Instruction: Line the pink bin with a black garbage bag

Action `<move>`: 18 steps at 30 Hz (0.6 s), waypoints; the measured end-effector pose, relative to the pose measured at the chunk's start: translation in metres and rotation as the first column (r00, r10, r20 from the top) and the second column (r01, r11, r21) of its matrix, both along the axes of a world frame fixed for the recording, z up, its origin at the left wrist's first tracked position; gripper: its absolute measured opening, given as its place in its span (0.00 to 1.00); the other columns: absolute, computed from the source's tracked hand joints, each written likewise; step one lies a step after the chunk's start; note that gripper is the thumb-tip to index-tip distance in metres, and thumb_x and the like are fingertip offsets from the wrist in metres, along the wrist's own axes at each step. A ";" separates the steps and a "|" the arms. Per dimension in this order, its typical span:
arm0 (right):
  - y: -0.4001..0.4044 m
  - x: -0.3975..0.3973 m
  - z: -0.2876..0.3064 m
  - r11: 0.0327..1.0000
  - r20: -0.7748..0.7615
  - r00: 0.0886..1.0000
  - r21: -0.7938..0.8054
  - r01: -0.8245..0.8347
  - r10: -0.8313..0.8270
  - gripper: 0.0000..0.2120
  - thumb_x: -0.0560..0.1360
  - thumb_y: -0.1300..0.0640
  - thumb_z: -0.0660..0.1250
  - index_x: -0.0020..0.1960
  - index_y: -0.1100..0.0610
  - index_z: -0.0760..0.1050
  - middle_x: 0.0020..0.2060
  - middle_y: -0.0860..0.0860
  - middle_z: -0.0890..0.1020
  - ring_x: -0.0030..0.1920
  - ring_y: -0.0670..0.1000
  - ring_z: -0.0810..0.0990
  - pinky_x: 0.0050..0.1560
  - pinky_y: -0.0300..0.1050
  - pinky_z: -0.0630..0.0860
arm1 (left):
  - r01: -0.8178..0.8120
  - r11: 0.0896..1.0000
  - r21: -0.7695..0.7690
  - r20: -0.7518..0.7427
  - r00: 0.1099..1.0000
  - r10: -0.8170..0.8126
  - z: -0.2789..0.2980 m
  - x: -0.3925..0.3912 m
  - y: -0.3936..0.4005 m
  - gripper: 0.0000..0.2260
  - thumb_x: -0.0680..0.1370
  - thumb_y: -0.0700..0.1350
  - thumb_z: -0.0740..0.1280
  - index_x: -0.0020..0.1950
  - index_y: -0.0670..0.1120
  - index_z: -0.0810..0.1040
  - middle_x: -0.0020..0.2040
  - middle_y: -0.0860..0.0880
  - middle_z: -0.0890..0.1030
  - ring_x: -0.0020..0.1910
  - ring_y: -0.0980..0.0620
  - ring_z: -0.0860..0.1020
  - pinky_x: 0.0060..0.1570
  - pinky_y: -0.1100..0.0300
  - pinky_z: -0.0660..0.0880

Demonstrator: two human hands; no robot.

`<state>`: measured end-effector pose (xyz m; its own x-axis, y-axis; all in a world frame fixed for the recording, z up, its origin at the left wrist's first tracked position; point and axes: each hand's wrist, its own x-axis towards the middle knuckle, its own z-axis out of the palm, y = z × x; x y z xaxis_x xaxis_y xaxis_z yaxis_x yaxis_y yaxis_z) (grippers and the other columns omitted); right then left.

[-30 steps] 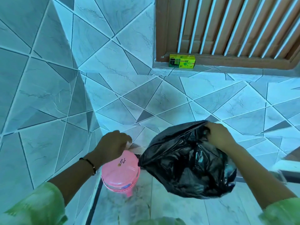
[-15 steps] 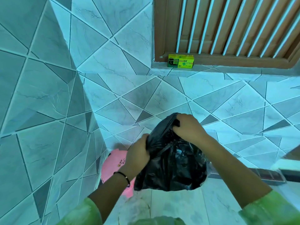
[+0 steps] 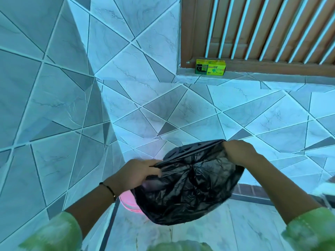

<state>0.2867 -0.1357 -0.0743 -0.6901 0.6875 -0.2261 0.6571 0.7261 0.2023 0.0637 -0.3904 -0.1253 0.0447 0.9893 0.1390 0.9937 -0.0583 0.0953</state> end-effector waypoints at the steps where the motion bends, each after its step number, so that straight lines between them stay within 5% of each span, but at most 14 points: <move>1: 0.000 0.000 -0.002 1.000 -0.016 1.000 -0.012 -0.001 0.000 0.10 0.73 0.63 0.58 0.53 0.55 0.70 0.39 0.51 0.72 0.44 0.56 0.74 0.41 0.45 0.70 | -0.049 0.998 -0.044 0.005 0.999 0.049 -0.004 -0.002 0.002 0.16 0.70 0.43 0.62 0.53 0.61 0.76 0.65 0.60 0.75 0.49 0.54 0.80 0.42 0.67 0.70; 4: -0.001 0.001 -0.011 1.000 -0.142 0.990 0.003 0.005 -0.005 0.15 0.72 0.63 0.59 0.58 0.54 0.70 0.51 0.53 0.78 0.52 0.58 0.78 0.47 0.48 0.74 | -0.380 0.882 -0.277 0.000 0.919 0.395 -0.017 -0.007 0.004 0.16 0.77 0.46 0.58 0.63 0.58 0.73 0.62 0.54 0.76 0.59 0.47 0.76 0.54 0.58 0.72; 7: -0.003 0.002 -0.019 0.993 -0.247 0.969 0.114 0.027 0.002 0.18 0.71 0.68 0.58 0.57 0.55 0.73 0.49 0.55 0.81 0.51 0.60 0.78 0.48 0.47 0.73 | -0.541 0.808 -0.234 -0.082 0.839 0.538 -0.023 -0.009 0.006 0.14 0.75 0.51 0.61 0.61 0.55 0.73 0.55 0.49 0.80 0.55 0.45 0.79 0.50 0.54 0.75; 9: -0.004 0.002 -0.024 0.996 -0.395 0.917 0.037 0.079 -0.058 0.20 0.70 0.70 0.58 0.57 0.57 0.77 0.49 0.57 0.81 0.52 0.60 0.77 0.49 0.47 0.72 | -0.578 0.793 -0.193 -0.098 0.816 0.570 -0.025 -0.013 0.007 0.16 0.75 0.48 0.61 0.62 0.57 0.74 0.52 0.48 0.82 0.55 0.44 0.78 0.49 0.55 0.74; 12: -0.010 -0.003 -0.027 0.867 -0.684 0.583 -0.492 0.073 -0.438 0.20 0.71 0.72 0.54 0.46 0.59 0.83 0.45 0.57 0.81 0.45 0.57 0.78 0.42 0.43 0.72 | -0.582 0.794 -0.177 0.077 0.796 0.601 -0.028 -0.019 0.009 0.15 0.77 0.41 0.62 0.62 0.53 0.77 0.54 0.44 0.83 0.57 0.43 0.77 0.54 0.57 0.70; 15: -0.020 -0.012 -0.030 0.644 -0.635 0.325 -0.759 -0.095 -0.701 0.23 0.73 0.71 0.50 0.37 0.56 0.82 0.39 0.60 0.82 0.37 0.57 0.75 0.38 0.44 0.70 | -0.592 0.785 -0.182 0.448 0.661 0.603 -0.026 -0.023 0.012 0.13 0.75 0.36 0.65 0.57 0.45 0.81 0.56 0.43 0.82 0.55 0.44 0.79 0.53 0.64 0.68; 16: -0.021 -0.014 -0.031 0.638 -0.639 0.328 -0.759 -0.126 -0.695 0.22 0.74 0.69 0.52 0.38 0.55 0.82 0.35 0.60 0.81 0.35 0.56 0.74 0.38 0.45 0.69 | -0.602 0.782 -0.160 0.479 0.645 0.595 -0.025 -0.025 0.014 0.13 0.74 0.35 0.65 0.56 0.45 0.81 0.56 0.43 0.82 0.56 0.44 0.78 0.54 0.65 0.68; 18: -0.019 -0.014 -0.031 0.742 -0.690 0.543 -0.649 -0.171 -0.478 0.15 0.77 0.63 0.59 0.40 0.51 0.81 0.31 0.53 0.79 0.32 0.53 0.73 0.37 0.44 0.67 | -0.617 0.773 -0.144 0.467 0.647 0.603 -0.024 -0.027 0.015 0.16 0.73 0.35 0.66 0.59 0.45 0.80 0.58 0.42 0.81 0.58 0.43 0.78 0.58 0.61 0.69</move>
